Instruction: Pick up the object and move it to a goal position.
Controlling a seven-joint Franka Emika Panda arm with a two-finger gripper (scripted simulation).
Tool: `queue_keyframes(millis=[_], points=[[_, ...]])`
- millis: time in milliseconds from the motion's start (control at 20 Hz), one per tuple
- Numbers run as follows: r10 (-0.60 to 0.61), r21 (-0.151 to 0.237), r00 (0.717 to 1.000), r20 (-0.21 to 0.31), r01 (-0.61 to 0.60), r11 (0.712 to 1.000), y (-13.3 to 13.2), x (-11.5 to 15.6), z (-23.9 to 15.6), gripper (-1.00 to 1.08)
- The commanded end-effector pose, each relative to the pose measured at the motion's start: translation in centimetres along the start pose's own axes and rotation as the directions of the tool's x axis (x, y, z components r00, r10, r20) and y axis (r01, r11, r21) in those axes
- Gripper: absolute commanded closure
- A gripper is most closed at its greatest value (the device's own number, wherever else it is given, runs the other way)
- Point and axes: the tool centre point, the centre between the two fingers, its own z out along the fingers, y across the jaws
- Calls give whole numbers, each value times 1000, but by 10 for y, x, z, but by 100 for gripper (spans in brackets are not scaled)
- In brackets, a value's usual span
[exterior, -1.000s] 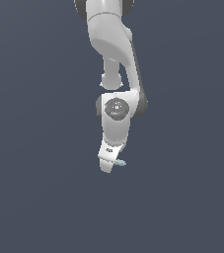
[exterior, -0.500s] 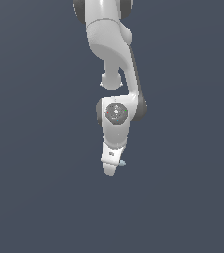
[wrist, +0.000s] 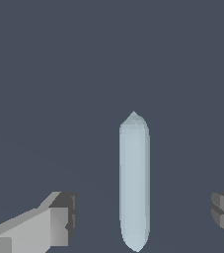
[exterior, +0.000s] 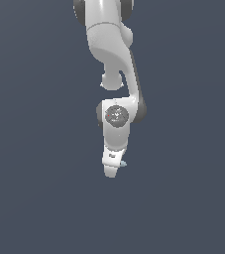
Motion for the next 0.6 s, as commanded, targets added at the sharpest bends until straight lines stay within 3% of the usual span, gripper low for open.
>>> queue_keyframes(millis=[0,500,550], points=[[-1,1,1000,0,1,1000,-1,0,11,-92],[-4,1,1000,0,4,1000,0,0,42,-92],[-4,1,1000,0,4,1000,0,0,42,108]])
